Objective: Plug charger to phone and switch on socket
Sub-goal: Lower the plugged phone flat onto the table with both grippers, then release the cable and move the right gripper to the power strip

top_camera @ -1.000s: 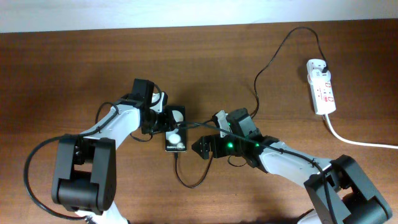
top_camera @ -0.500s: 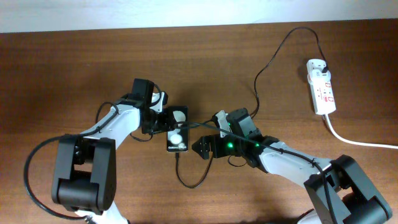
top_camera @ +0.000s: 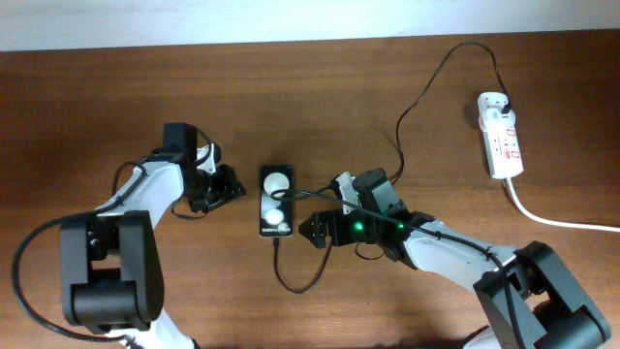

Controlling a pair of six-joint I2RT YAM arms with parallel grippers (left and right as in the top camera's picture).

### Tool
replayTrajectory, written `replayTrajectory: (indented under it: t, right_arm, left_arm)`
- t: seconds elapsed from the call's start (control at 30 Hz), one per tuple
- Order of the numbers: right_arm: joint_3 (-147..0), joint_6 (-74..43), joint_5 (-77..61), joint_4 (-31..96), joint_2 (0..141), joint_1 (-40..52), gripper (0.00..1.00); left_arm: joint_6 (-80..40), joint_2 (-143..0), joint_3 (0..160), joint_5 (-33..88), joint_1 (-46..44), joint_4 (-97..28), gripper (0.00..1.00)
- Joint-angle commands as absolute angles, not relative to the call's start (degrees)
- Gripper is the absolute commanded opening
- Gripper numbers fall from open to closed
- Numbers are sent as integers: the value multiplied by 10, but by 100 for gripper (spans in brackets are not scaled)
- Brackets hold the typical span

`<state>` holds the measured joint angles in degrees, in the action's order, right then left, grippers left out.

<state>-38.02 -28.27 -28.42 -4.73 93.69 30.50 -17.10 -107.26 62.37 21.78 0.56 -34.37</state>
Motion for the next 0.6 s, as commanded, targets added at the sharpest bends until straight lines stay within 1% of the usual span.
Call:
replayTrajectory:
  t: [0.0, 0.57]
  right_arm:
    - [-375, -276, -287, -49, 939, 303, 98]
    - [-376, -277, -290, -62, 939, 303, 100]
  left_arm:
    - [-173, -1079, 619, 181, 12, -349, 99]
    - [-173, -1079, 619, 181, 12, -348, 99]
